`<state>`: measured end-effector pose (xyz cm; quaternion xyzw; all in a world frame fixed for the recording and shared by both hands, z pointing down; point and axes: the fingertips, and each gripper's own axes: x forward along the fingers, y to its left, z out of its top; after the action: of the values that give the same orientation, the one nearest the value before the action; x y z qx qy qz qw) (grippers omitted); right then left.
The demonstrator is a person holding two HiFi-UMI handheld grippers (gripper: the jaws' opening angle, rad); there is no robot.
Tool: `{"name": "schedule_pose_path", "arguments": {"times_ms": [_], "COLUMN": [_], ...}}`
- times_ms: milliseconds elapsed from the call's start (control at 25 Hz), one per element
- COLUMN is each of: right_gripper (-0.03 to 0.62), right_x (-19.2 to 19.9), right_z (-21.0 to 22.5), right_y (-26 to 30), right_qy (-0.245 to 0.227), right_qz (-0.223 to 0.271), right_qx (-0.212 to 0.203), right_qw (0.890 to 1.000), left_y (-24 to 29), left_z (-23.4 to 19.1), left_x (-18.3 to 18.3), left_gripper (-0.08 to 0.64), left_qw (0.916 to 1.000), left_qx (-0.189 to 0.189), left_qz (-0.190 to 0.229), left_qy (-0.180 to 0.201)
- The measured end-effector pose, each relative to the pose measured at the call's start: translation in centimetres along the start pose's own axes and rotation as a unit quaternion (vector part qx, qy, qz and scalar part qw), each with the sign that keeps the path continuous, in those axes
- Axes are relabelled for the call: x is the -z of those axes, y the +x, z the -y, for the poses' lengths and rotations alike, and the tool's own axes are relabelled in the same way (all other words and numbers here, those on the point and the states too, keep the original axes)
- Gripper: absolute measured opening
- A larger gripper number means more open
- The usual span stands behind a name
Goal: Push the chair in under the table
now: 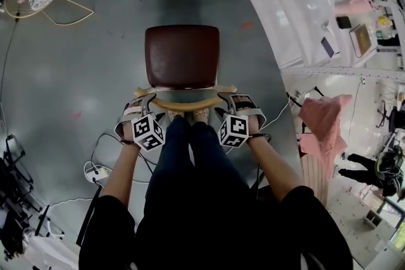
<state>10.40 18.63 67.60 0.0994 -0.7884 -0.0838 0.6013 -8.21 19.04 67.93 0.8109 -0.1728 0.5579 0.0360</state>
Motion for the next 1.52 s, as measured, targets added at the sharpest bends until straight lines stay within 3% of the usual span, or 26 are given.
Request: {"name": "schedule_pose_path", "arguments": {"times_ms": [360, 680, 1040, 1520], "right_gripper": [0.201, 0.201, 0.201, 0.201], "right_x": [2.1, 2.0, 2.1, 1.0], "right_z": [0.2, 0.7, 3.3, 9.7], "right_y": [2.5, 2.7, 3.6, 6.1], "right_qy": [-0.012, -0.008, -0.012, -0.013], "right_qz": [-0.045, -0.042, -0.061, -0.083], "right_qx": [0.005, 0.019, 0.023, 0.031], "right_qw": [0.999, 0.999, 0.998, 0.996], "left_y": [1.9, 2.1, 2.7, 4.0], "left_z": [0.0, -0.9, -2.8, -8.8], "left_x": [1.4, 1.7, 1.2, 1.0], "left_gripper": [0.321, 0.287, 0.286, 0.284], "left_qw": [0.9994, 0.9992, 0.9988, 0.9984], "left_qx": [0.001, -0.022, -0.038, -0.048], "left_qz": [-0.035, -0.031, -0.022, -0.014], "left_qy": [0.005, -0.010, -0.022, -0.029]}}
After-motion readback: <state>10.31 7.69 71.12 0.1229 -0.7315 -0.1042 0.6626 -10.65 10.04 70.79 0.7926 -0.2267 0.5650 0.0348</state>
